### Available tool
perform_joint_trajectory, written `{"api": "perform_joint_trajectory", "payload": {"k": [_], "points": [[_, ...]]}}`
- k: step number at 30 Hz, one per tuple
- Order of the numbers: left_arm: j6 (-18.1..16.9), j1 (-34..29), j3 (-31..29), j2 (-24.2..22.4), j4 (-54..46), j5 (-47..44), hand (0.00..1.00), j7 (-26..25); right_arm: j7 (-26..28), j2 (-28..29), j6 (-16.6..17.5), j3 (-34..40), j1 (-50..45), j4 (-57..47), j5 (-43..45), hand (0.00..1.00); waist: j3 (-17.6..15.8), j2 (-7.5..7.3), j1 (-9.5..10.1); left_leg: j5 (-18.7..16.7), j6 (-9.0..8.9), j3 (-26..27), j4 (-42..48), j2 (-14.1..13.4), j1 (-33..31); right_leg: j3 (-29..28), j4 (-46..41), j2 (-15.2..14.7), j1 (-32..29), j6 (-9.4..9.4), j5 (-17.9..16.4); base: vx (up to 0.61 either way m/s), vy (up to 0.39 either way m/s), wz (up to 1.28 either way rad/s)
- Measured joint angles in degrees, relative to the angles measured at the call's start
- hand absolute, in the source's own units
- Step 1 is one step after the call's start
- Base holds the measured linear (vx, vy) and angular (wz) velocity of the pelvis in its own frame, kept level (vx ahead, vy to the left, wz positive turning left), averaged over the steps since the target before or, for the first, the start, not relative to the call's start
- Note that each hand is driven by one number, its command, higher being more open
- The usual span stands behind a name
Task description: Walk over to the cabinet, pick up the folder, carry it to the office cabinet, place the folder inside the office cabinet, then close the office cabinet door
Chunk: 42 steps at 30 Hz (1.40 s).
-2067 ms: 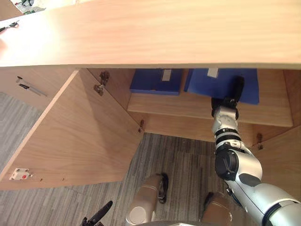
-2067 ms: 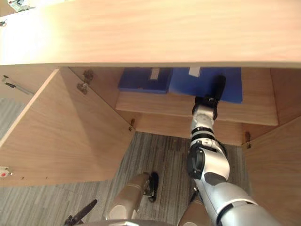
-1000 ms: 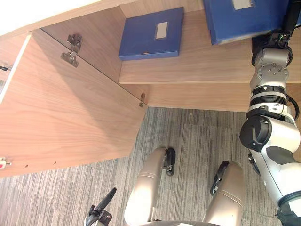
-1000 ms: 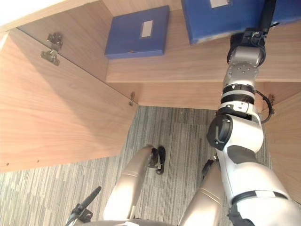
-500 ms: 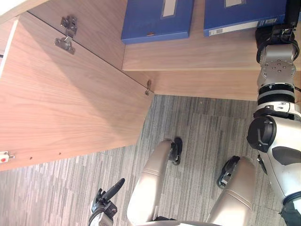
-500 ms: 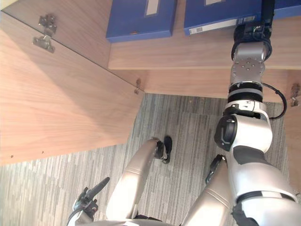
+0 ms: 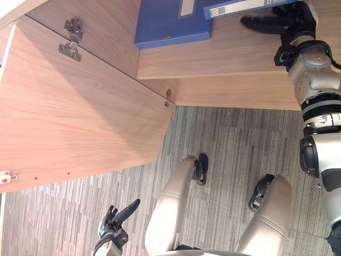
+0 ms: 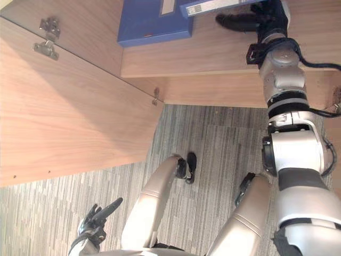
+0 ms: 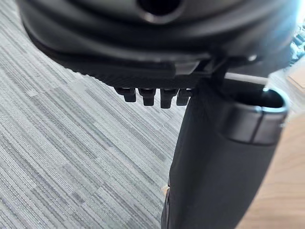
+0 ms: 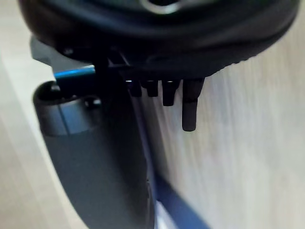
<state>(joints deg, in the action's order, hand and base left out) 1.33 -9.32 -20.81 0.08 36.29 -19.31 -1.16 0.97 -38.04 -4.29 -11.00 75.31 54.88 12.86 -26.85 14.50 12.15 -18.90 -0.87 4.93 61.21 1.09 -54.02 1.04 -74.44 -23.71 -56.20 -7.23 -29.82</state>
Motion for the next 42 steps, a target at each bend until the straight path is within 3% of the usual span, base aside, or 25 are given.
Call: {"api": "perform_joint_trajectory", "payload": {"k": [2, 7, 11, 14, 21, 27, 30, 36, 42], "points": [[0.0, -0.4, 1.0, 0.0, -1.5, 1.5, 1.0, 1.3, 2.6, -1.1, 0.0, -2.8, -2.4, -3.1, -10.2, 1.0, 0.0, -0.02, -0.13, 0.0, -0.05, -0.2, -0.9, -0.3, 1.5, 0.6, 1.1, 0.3, 1.7, 0.04, 0.0, 0.04, -0.06, -0.05], [0.0, -1.4, 2.5, 0.0, -4.5, 2.0, 1.0, 2.2, 5.7, -0.3, 1.4, -5.8, -5.5, -7.0, -23.2, 1.0, 0.0, -0.61, -0.89, 0.4, -0.48, -0.5, -3.6, -0.9, 4.3, 1.9, 3.9, 1.0, 4.8, 0.12, 0.4, 0.07, -0.069, -0.05], [0.0, -1.6, 2.5, -0.6, -7.1, 2.0, 1.0, 2.3, 7.2, 0.8, 2.8, -6.5, -7.1, -8.0, -31.3, 1.0, 0.0, -1.59, -0.98, 0.5, -0.55, -0.3, -5.2, -1.2, 6.3, 2.1, 5.5, 1.5, 6.6, 0.05, 0.5, 0.08, -0.055, -0.06], [0.0, -2.0, 2.6, -1.2, -9.8, 2.0, 1.0, 2.5, 8.3, 2.5, 3.6, -7.5, -8.7, -8.4, -37.5, 1.0, 0.3, -3.31, -1.19, 0.5, -0.57, 0.2, -6.6, -1.3, 7.9, 2.0, 6.5, 1.7, 7.6, 0.02, 0.6, 0.08, -0.049, -0.08], [0.1, -4.7, 6.9, -3.0, -14.1, 2.0, 1.0, 3.7, 11.5, 3.3, 5.6, -11.6, -13.6, -11.4, -48.2, 1.0, 0.3, -4.49, -2.03, 0.5, -0.58, 0.8, -7.8, -1.4, 9.5, 1.8, 8.4, 1.8, 9.3, -1.01, 1.4, 0.05, -0.013, -0.05], [0.5, -5.5, 7.1, -2.9, -14.1, 2.0, 1.0, 3.8, 11.5, 3.4, 5.5, -13.5, -13.9, -11.9, -50.9, 1.0, 0.2, -5.07, -2.56, 0.5, -0.54, 1.1, -8.3, -1.6, 9.8, 1.7, 9.5, 2.1, 9.6, -0.98, 2.0, 0.04, -0.013, -0.03], [0.5, -6.1, 7.3, -2.9, -14.5, 2.0, 1.0, 3.8, 11.6, 3.8, 5.2, -16.2, -13.8, -11.9, -51.0, 1.0, -0.2, -6.06, -2.65, 0.5, -0.5, 1.7, -10.1, -2.1, 12.0, 1.7, 11.7, 2.8, 11.5, 0.25, 2.9, 0.07, -0.017, -0.15], [0.5, -8.4, 8.7, -2.7, -14.7, 2.0, 1.0, 3.3, 13.4, 4.9, 4.4, -22.4, -16.4, -11.3, -51.0, 1.0, 0.6, -8.38, -2.73, 1.6, -0.04, 3.0, -17.4, -2.7, 20.1, 2.8, 19.7, 3.9, 19.3, 0.53, 5.2, 0.12, 0.011, -0.17], [0.3, -8.5, 8.7, -0.5, -13.1, 2.0, 1.0, 3.2, 17.9, 8.3, 3.1, -26.7, -20.9, -10.6, -51.0, 1.0, 2.5, -11.22, -3.12, 5.6, -1.24, 4.0, -30.1, -4.3, 31.1, 6.6, 33.3, 6.6, 30.7, 1.11, 10.0, 0.15, 0.013, -0.15]]}}
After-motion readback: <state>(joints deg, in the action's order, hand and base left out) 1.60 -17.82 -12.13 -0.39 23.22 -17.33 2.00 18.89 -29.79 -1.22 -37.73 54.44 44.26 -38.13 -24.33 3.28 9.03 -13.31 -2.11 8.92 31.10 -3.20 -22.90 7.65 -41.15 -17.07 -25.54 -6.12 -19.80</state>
